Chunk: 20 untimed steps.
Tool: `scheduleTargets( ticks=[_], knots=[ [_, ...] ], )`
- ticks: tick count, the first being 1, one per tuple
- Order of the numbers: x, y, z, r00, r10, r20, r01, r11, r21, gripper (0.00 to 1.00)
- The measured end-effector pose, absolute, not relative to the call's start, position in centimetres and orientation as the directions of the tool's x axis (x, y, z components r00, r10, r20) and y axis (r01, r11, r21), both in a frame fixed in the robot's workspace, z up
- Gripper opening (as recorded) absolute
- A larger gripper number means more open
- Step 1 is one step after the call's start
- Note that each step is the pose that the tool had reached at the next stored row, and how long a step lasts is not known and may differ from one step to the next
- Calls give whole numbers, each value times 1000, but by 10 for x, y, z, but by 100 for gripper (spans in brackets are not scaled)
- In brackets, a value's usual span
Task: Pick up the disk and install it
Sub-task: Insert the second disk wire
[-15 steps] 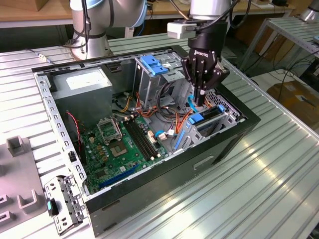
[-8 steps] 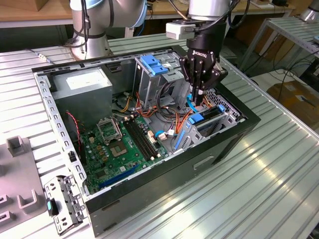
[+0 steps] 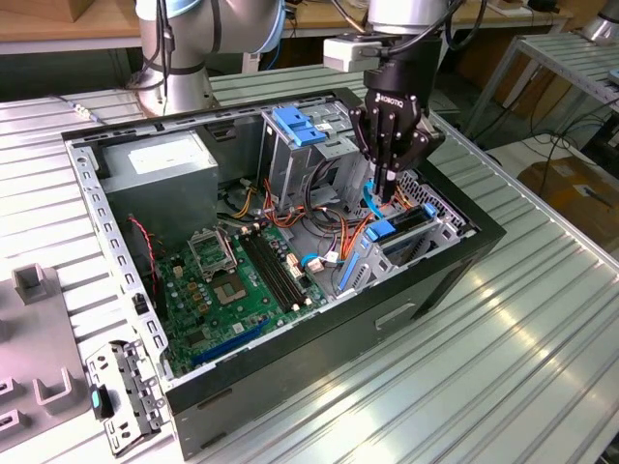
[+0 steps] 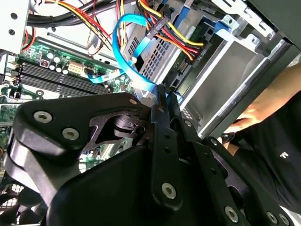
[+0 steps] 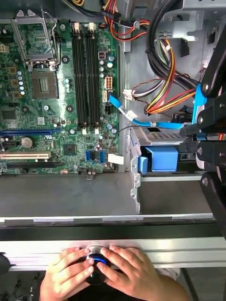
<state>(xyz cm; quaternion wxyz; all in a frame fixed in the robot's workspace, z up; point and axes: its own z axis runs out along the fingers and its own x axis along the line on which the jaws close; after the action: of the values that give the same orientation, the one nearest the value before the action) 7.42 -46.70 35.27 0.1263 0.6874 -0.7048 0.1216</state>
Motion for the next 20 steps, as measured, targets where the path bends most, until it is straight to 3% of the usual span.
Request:
scheduleTargets(
  ticks=[6, 7, 8, 13, 20],
  knots=[
    [74, -471, 353, -23, -972, 233, -1000, 25, 5, 16],
    [74, -473, 353, -23, -980, 196, -1000, 24, 6, 16],
    [74, -475, 353, -24, -982, 187, -1000, 24, -3, 16],
    [74, -483, 353, -35, -984, 177, -998, 25, -62, 16],
    [74, -504, 352, -36, -984, 174, -998, 25, -64, 16]
  ],
)
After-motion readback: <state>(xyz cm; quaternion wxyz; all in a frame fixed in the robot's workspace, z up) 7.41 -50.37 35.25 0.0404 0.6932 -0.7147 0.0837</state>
